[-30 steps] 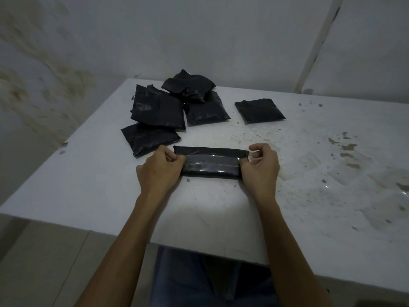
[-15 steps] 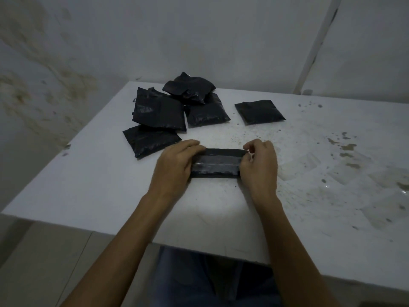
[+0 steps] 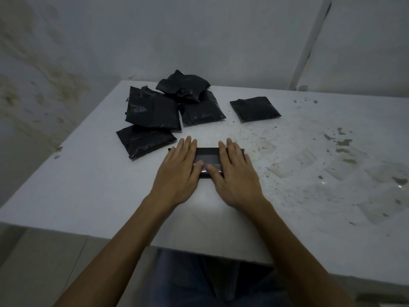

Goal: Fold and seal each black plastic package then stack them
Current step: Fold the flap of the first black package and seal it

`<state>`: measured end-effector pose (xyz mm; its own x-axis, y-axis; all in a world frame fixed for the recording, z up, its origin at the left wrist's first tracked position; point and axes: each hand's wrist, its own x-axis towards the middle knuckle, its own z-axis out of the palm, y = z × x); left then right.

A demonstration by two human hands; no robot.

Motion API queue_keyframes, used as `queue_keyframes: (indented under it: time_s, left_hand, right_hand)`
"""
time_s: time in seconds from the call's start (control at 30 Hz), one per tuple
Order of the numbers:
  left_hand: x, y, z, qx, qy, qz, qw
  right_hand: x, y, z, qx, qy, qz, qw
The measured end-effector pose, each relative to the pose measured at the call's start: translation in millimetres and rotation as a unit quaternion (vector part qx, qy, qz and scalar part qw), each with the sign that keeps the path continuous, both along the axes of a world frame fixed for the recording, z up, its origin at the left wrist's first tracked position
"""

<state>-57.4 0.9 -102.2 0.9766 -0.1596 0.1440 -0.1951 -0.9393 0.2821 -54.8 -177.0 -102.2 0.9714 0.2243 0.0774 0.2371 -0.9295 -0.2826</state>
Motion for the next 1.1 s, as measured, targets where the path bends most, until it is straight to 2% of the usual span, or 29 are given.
queue_keyframes:
  time_s: [0.23, 0.37, 0.47, 0.53, 0.6, 0.7, 0.87, 1.1]
  left_hand:
    - [-3, -7, 0, -0.002, 0.011, 0.039, 0.999]
    - [1, 6, 10, 0.004, 0.015, -0.022, 1.0]
    - [1, 14, 15, -0.013, -0.085, -0.022, 0.996]
    - [-1, 9, 15, -0.049, -0.135, 0.001, 0.99]
    - [-1, 3, 11, -0.075, -0.104, 0.004, 0.992]
    - [5, 2, 4, -0.074, 0.0, 0.006, 0.997]
    - [7, 5, -1, -0.035, 0.065, 0.003, 0.997]
    - [9, 5, 2, 0.019, 0.078, 0.006, 0.997]
  right_hand:
    - [-3, -3, 2, 0.008, 0.015, 0.0, 1.0]
    - [-11, -3, 16, -0.034, 0.0, -0.014, 0.999]
    - [-19, 1, 35, -0.077, -0.017, -0.055, 0.995]
    - [-17, 5, 44, -0.044, -0.042, -0.046, 0.997]
    - [-10, 11, 45, -0.011, -0.048, 0.024, 0.998]
    - [-1, 16, 31, -0.033, -0.008, 0.11, 0.993]
    - [1, 11, 15, -0.042, 0.004, 0.102, 0.994]
    - [-1, 13, 11, -0.033, 0.005, 0.091, 0.995]
